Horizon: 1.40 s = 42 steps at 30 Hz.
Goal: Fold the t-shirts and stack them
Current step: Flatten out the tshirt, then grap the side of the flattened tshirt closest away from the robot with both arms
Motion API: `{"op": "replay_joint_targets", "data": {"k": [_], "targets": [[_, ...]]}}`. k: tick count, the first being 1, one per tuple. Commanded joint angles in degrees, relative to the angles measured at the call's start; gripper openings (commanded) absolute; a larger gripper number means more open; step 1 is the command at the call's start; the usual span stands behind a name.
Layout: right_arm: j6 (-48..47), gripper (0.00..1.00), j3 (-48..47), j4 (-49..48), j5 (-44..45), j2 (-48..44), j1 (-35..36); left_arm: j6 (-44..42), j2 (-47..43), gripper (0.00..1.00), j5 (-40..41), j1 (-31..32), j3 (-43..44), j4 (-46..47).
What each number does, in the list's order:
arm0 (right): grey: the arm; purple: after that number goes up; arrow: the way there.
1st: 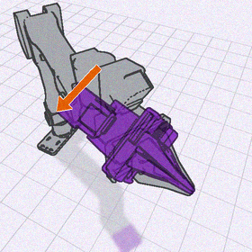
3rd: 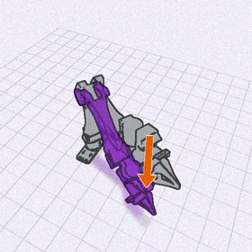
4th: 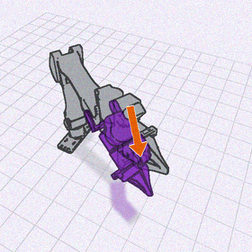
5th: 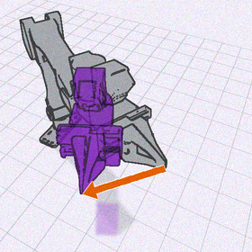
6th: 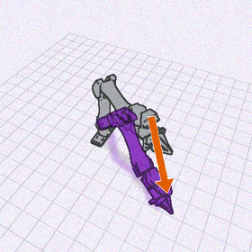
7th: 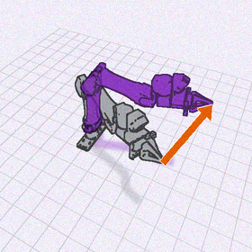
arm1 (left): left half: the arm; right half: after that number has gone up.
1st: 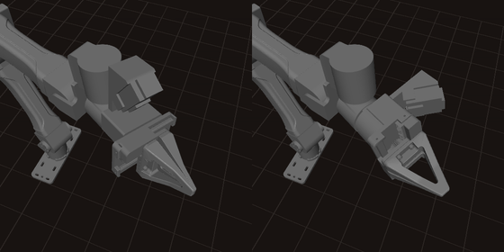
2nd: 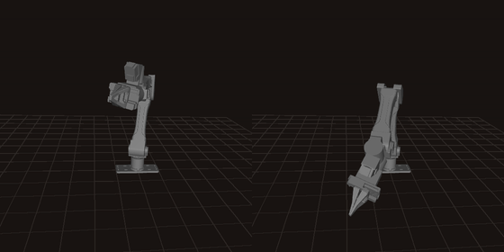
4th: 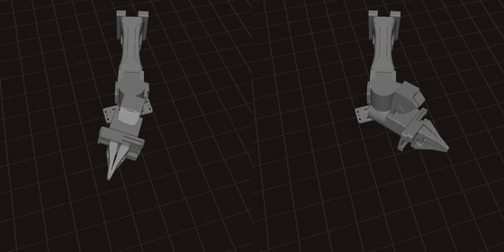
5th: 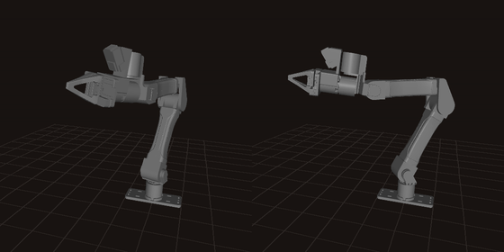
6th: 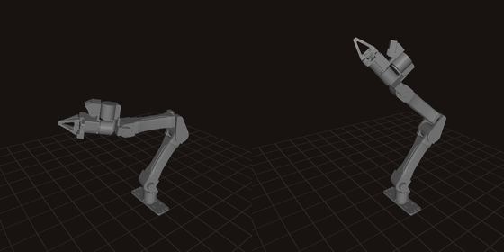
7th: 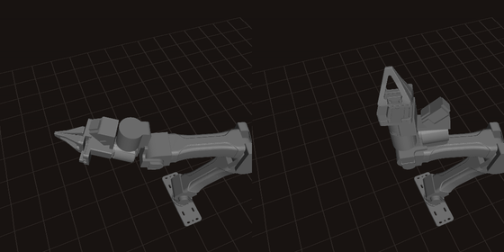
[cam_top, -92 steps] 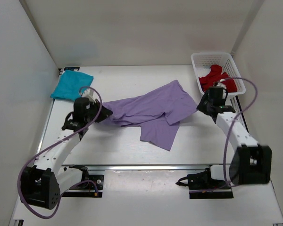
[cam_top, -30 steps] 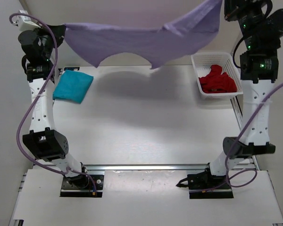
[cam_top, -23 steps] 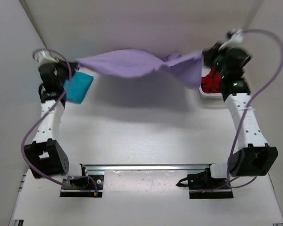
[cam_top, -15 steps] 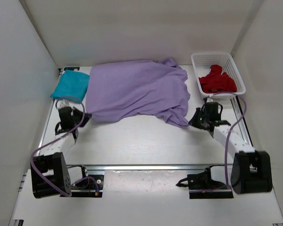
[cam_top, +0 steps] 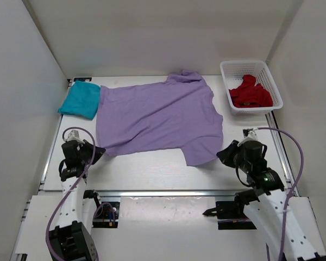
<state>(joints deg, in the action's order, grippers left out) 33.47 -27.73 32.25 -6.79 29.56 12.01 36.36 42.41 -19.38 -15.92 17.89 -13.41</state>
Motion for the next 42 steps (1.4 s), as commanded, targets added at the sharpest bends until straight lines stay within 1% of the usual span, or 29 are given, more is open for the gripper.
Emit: {"op": "replay_joint_targets", "data": {"k": [1,3,4,6,9,10,12,14,16,17,18,19,21,22,23,24,25,26,27,28,29,30,31,33,35,37,38,40,42], "targets": [[4.7,0.00,-7.0,13.4,8.1,-4.4,5.7,-4.5,-2.6,0.00,-3.2,1.8,3.5,-9.4],[4.8,0.00,-12.3,18.9,11.8,-7.1,8.1,-5.8,-2.2,0.00,-1.5,2.5,6.4,-12.0],[5.1,0.00,-13.1,21.9,13.4,-8.5,8.5,-6.4,-2.0,0.00,-0.6,2.7,7.9,-12.7],[6.2,0.00,-16.0,25.3,14.4,-9.3,10.4,-6.2,-2.1,0.00,0.0,3.1,8.0,-12.9],[8.6,0.00,-15.0,27.9,15.7,-10.3,12.9,-5.4,-2.6,0.00,-1.5,2.7,6.0,-12.5],[9.6,0.00,-14.5,28.8,16.2,-10.7,13.7,-5.5,-2.9,0.00,-0.7,2.8,5.6,-13.0],[11.3,0.00,-15.4,30.9,18.4,-10.8,16.5,-6.0,-3.6,0.00,0.6,3.4,6.9,-15.1],[12.7,0.00,-16.8,34.5,22.6,-11.5,18.7,-6.4,-3.7,0.00,1.5,4.1,8.2,-15.7],[14.4,0.00,-18.3,35.6,25.3,-11.3,21.7,-6.4,-2.6,0.00,1.3,4.1,8.4,-15.7],[15.4,0.00,-17.7,35.0,26.9,-9.8,25.5,-5.9,-2.0,0.00,0.5,3.4,8.0,-15.0],[16.2,0.00,-17.1,34.2,27.5,-8.0,27.3,-5.9,-2.0,0.00,-0.4,3.2,7.2,-13.9],[16.8,0.00,-16.0,32.1,29.0,-6.5,30.9,-5.1,-1.9,0.00,-1.4,2.4,6.7,-13.3],[17.3,0.00,-15.0,27.8,34.2,-0.7,35.3,-3.8,-0.8,0.00,-1.6,0.5,6.3,-10.1],[15.5,0.00,-15.8,26.9,35.0,1.3,36.1,-2.0,0.5,0.00,-3.0,-0.2,5.8,-9.3],[11.4,0.00,-17.0,23.0,35.7,5.1,34.9,-0.3,1.2,0.00,-5.9,-2.2,5.3,-7.3],[8.4,0.00,-17.9,18.9,32.1,9.4,30.1,1.5,2.2,0.00,-7.2,-3.4,4.6,-4.5],[1.6,0.00,-19.2,14.0,28.4,12.9,20.9,2.8,3.5,0.00,-8.0,-3.6,3.1,-2.2],[-2.2,0.00,-18.5,11.0,18.4,13.9,15.1,4.5,3.6,0.00,-7.9,-4.3,2.8,-1.0],[-7.1,0.00,-17.6,5.2,7.3,15.1,3.5,6.5,4.7,0.00,-7.7,-4.4,1.8,1.1],[-9.7,0.00,-15.3,0.6,-3.4,17.0,-7.2,8.4,5.1,0.00,-8.0,-4.8,0.3,3.9],[-9.8,0.00,-14.6,-1.5,-6.8,17.6,-13.7,9.2,5.4,0.00,-8.5,-5.5,-0.4,5.9],[-10.1,0.00,-14.6,-3.5,-8.6,20.8,-14.9,10.6,5.7,0.00,-8.7,-6.2,-0.7,6.9],[-10.1,0.00,-15.9,-3.4,-8.0,23.8,-14.9,11.1,6.4,0.00,-8.7,-6.3,-0.3,7.9],[-9.7,0.00,-18.3,-5.7,-1.2,28.6,-10.4,12.1,8.1,0.00,-8.3,-6.8,0.5,8.5],[-9.2,0.00,-19.9,-8.7,-1.5,34.9,-9.9,13.9,8.7,0.00,-9.6,-6.9,0.2,12.2],[-8.3,0.00,-22.0,-10.9,-1.6,39.0,-9.9,15.0,9.4,0.00,-8.0,-6.9,0.3,12.8],[-8.5,0.00,-23.5,-11.2,-1.8,41.3,-10.4,15.4,10.3,0.00,-7.7,-6.8,0.5,14.6],[-9.0,0.00,-27.0,-12.6,0.4,44.4,-9.1,15.5,12.1,0.00,-6.8,-6.6,0.7,15.8],[-9.2,0.00,-30.3,-13.0,-0.3,48.6,-9.7,16.9,13.5,0.00,-6.6,-7.1,1.2,17.4]]}}
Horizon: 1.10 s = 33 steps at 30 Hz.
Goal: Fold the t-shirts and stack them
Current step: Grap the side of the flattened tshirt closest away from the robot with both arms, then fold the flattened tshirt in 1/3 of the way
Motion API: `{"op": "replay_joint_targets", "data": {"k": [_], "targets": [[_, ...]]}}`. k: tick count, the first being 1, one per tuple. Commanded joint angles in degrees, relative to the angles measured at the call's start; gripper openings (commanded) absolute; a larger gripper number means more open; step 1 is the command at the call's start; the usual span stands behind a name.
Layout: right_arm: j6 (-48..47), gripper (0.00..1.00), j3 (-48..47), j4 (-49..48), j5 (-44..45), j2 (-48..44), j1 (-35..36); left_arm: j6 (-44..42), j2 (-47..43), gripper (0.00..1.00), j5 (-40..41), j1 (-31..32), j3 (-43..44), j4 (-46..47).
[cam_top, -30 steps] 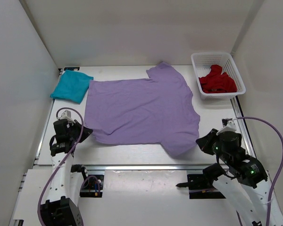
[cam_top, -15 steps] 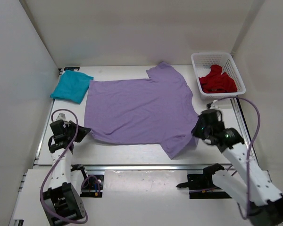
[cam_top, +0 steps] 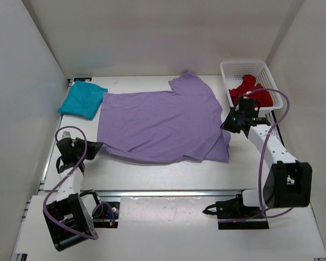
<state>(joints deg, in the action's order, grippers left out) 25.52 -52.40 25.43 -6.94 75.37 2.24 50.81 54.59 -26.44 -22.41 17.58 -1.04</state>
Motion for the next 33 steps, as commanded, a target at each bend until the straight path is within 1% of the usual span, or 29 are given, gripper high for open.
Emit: {"op": "replay_joint_targets", "data": {"k": [1,3,6,10,16,19,22,24,28,29,30,31,33], "targets": [[-1.3,0.00,-7.6,-6.6,0.0,3.9,0.3,3.2,2.2,0.00,0.7,-0.4,1.7,5.7],[-1.6,0.00,-10.4,-6.7,-1.7,7.7,-0.5,3.7,3.6,0.00,1.3,-0.3,3.0,7.1],[-1.9,0.00,-14.3,-7.5,-1.9,12.0,-0.7,5.1,6.5,0.00,1.8,-0.6,4.6,8.4],[-2.0,0.00,-18.7,-8.2,-2.8,16.5,-1.4,5.3,12.5,0.00,3.5,-1.2,6.6,10.3],[-2.8,0.00,-24.5,-8.6,-3.4,23.0,-2.2,6.1,21.3,0.00,5.3,2.1,12.1,12.3],[-3.6,0.00,-28.1,-7.6,-3.3,25.7,-2.2,4.3,25.8,0.00,7.2,3.5,17.0,10.2],[-4.7,0.00,-31.4,-7.2,-3.6,28.8,-2.2,3.8,29.9,0.00,6.8,3.8,19.8,9.8],[-5.6,0.00,-35.3,-6.1,-3.3,31.7,-2.2,3.1,32.7,0.00,7.0,4.2,22.2,8.6],[-6.9,0.00,-40.9,-4.9,-2.8,35.7,-2.2,1.0,34.8,0.00,8.7,5.0,24.3,7.5],[-7.0,0.00,-41.7,-4.4,-2.7,37.6,-2.2,0.4,35.5,0.04,9.1,5.0,24.5,7.2],[-7.8,0.00,-43.8,-3.8,-2.2,39.4,-1.8,0.1,36.2,0.10,9.5,5.5,24.9,7.1],[-8.4,0.00,-45.9,-3.1,-2.0,40.0,-2.1,-0.3,36.9,0.13,9.5,5.5,25.0,6.7],[-8.1,0.00,-48.7,-1.4,-1.9,43.4,-1.9,-1.5,37.3,0.27,8.9,6.5,25.7,5.7]]}}
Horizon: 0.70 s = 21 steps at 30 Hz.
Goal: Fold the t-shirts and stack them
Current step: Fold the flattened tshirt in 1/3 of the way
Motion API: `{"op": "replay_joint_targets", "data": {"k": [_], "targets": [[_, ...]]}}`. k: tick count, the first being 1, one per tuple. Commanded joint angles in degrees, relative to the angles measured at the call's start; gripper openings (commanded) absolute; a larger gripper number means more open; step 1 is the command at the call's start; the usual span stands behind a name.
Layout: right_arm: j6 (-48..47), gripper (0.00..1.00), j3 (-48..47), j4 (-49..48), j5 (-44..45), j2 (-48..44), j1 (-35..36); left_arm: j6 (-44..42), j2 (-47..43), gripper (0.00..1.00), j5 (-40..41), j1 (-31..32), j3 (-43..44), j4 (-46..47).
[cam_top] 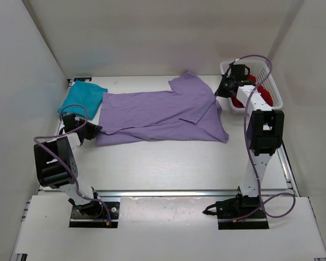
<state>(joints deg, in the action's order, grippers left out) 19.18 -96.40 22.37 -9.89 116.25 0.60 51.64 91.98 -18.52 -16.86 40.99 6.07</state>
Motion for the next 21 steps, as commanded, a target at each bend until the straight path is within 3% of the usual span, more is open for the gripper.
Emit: {"op": "replay_joint_targets", "data": {"k": [1,3,5,8,10,11,12,14,18,21], "targets": [[-2.0,0.00,-7.0,2.0,0.6,3.0,-0.4,-2.9,-0.8,0.30,1.0,1.0,2.6,-2.1],[-1.8,0.03,-9.0,2.9,-0.7,4.0,-0.3,-5.0,-3.2,0.37,1.8,1.6,2.3,-3.6],[-0.8,0.20,-7.8,1.8,-1.2,1.3,-0.3,-7.0,-8.5,0.42,5.4,3.6,0.6,-5.7],[1.5,0.36,-1.6,-0.8,-1.2,-3.2,0.1,-7.0,-15.8,0.48,6.7,4.6,-6.1,-5.0],[3.0,0.35,5.0,-4.4,-0.9,-10.0,0.2,-7.0,-19.5,0.49,6.1,3.8,-10.5,-4.9],[4.7,0.27,11.4,-6.0,-1.0,-14.3,0.1,-6.8,-21.7,0.47,6.5,3.6,-13.5,-4.6],[5.4,0.14,14.6,-9.8,-1.4,-16.5,0.3,-6.8,-22.7,0.46,6.6,3.3,-14.8,-4.0],[9.2,0.00,28.1,-15.8,-2.2,-24.4,0.0,-6.3,-24.3,0.46,6.9,3.2,-18.9,-2.9],[11.3,0.00,43.5,-20.9,-2.3,-31.6,-2.0,-5.8,-20.9,0.47,3.7,2.3,-19.9,-2.1],[11.6,0.16,51.1,-21.1,-2.7,-34.9,-5.6,-4.7,-18.5,0.48,3.8,2.9,-19.7,-0.5]]}}
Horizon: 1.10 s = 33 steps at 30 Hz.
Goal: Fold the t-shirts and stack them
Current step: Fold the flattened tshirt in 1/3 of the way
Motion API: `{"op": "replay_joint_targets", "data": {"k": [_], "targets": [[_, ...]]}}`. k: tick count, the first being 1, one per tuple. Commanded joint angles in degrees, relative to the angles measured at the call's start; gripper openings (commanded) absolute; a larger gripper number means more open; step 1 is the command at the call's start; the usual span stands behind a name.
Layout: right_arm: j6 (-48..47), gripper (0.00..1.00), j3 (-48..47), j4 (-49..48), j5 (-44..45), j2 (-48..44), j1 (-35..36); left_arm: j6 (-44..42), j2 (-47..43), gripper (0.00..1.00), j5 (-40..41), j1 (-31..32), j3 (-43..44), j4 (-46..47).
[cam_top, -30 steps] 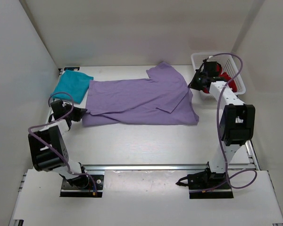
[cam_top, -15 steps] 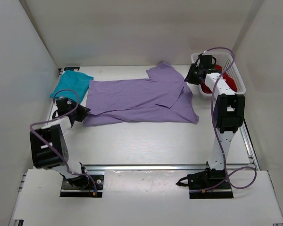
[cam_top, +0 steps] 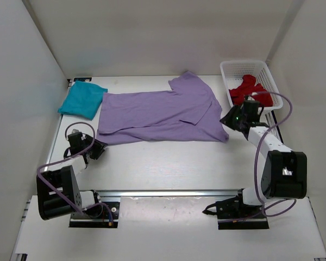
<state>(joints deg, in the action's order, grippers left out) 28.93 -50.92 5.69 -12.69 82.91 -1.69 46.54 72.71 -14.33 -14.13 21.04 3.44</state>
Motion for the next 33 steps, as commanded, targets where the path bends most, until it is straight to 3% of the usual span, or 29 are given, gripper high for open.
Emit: {"op": "replay_joint_targets", "data": {"k": [1,8,13,15,17,18,24,33], "targets": [[1.7,0.23,8.2,-5.3,0.3,-2.7,-3.2,0.7,1.5,0.47,-0.2,-0.2,0.6,2.8],[-1.3,0.34,11.8,-5.1,2.3,-1.0,-4.1,2.3,5.2,0.39,-0.4,0.3,1.6,6.0],[-1.9,0.34,10.5,-5.1,2.0,1.8,-3.3,3.5,8.8,0.21,-1.0,0.6,0.9,9.0],[-1.5,0.29,9.8,-5.0,1.4,4.0,-3.9,3.4,9.6,0.09,-0.2,0.7,1.5,9.6],[-1.6,0.10,9.3,-5.3,0.5,5.5,-4.5,3.5,10.3,0.00,0.0,0.2,2.4,9.4],[-1.6,0.00,9.3,-5.2,0.6,5.5,-4.9,3.6,10.4,0.00,0.0,0.4,2.2,9.4],[-0.4,0.00,9.5,-5.3,3.4,1.6,-6.6,2.1,8.0,0.00,1.8,-1.2,3.7,6.3],[-0.1,0.00,10.7,-3.1,0.9,-3.0,-9.6,-5.0,-0.9,0.00,5.2,-3.1,4.7,-4.9]]}}
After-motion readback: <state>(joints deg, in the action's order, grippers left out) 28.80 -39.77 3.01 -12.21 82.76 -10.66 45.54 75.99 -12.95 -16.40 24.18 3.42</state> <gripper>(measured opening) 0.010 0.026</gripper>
